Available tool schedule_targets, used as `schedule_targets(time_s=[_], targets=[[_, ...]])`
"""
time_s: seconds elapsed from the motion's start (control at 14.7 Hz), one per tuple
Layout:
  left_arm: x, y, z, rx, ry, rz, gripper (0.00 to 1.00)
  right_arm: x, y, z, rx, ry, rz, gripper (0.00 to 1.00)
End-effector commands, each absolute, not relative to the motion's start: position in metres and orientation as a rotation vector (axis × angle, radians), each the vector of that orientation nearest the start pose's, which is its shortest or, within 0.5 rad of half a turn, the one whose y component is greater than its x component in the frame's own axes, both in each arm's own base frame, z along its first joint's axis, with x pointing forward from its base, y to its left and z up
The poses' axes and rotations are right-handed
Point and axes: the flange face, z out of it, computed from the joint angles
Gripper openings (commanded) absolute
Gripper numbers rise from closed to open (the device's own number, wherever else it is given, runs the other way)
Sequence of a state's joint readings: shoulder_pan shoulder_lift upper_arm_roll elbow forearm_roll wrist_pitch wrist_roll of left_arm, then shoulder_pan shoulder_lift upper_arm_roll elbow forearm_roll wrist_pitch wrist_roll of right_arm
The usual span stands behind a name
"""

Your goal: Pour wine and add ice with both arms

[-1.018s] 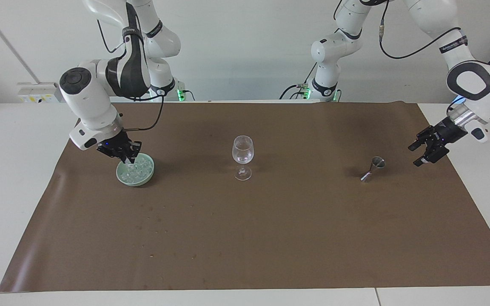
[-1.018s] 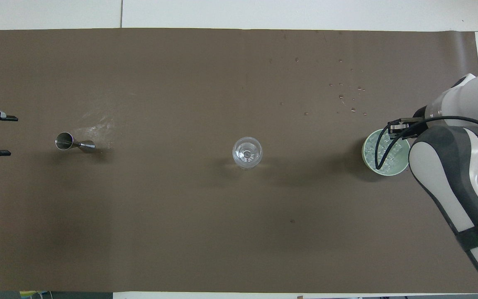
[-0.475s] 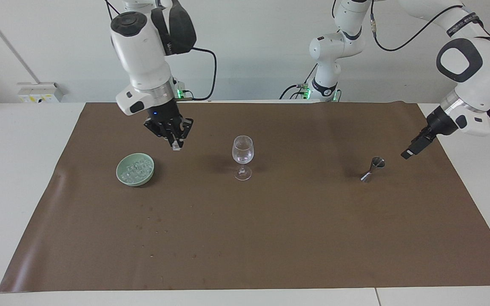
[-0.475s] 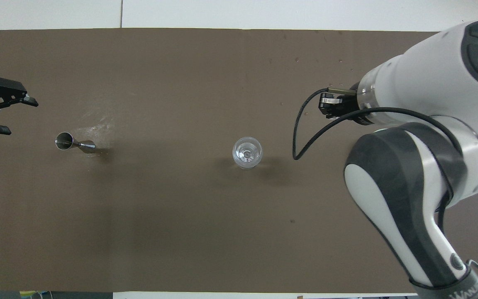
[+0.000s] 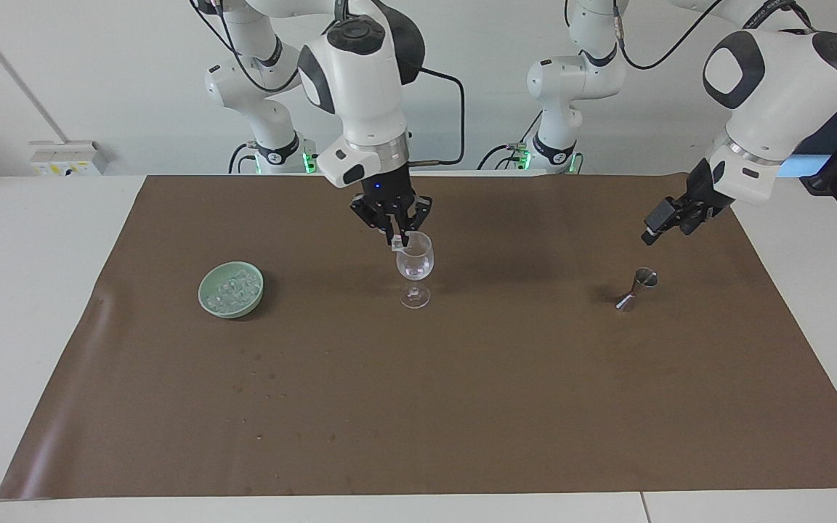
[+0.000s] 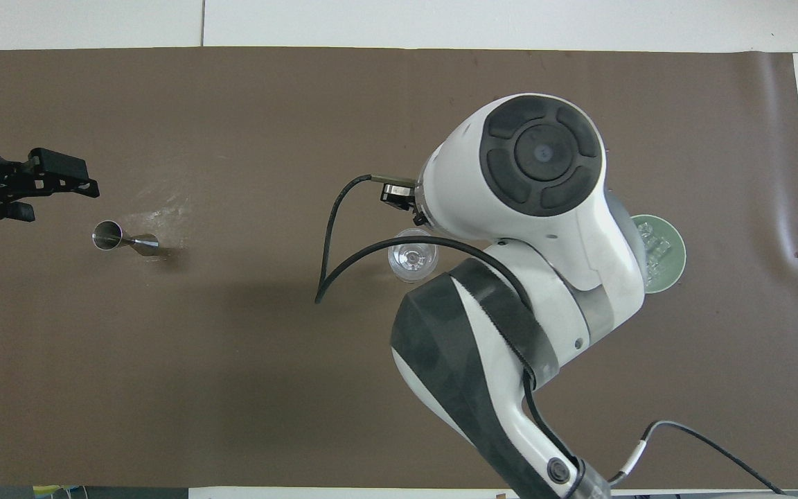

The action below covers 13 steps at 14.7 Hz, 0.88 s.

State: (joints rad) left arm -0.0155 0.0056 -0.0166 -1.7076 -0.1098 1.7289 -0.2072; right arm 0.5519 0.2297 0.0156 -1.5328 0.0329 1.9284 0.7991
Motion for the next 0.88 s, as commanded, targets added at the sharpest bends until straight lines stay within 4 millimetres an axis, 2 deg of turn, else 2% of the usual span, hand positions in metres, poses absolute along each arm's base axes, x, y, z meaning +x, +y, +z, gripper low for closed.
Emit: schedule_targets(time_s=[0.0, 0.2, 0.34, 0.54, 0.68, 0.81], targets=[[0.565, -0.027, 0.603, -3.186, -0.200, 0.006, 1.00, 0.545, 0.357, 0.532, -2.995, 0.374, -0.161, 0.05], [0.565, -0.023, 0.625, -3.186, -0.082, 0.075, 1.00, 0.530, 0.353, 0.511, -3.009, 0.359, -0.149, 0.06], [0.556, -0.023, 0.633, -3.187, -0.061, 0.075, 1.00, 0.530, 0.352, 0.508, -3.006, 0.362, -0.154, 0.07], [0.531, -0.027, 0.625, -3.169, -0.040, 0.171, 1.00, 0.528, 0.351, 0.506, -3.008, 0.363, -0.148, 0.07], [0.533, -0.026, 0.623, -3.157, 0.014, 0.154, 1.00, 0.526, 0.353, 0.506, -3.007, 0.361, -0.146, 0.09], [0.539, -0.017, 0.632, -3.160, 0.039, 0.117, 1.00, 0.525, 0.354, 0.506, -3.005, 0.373, -0.145, 0.13]])
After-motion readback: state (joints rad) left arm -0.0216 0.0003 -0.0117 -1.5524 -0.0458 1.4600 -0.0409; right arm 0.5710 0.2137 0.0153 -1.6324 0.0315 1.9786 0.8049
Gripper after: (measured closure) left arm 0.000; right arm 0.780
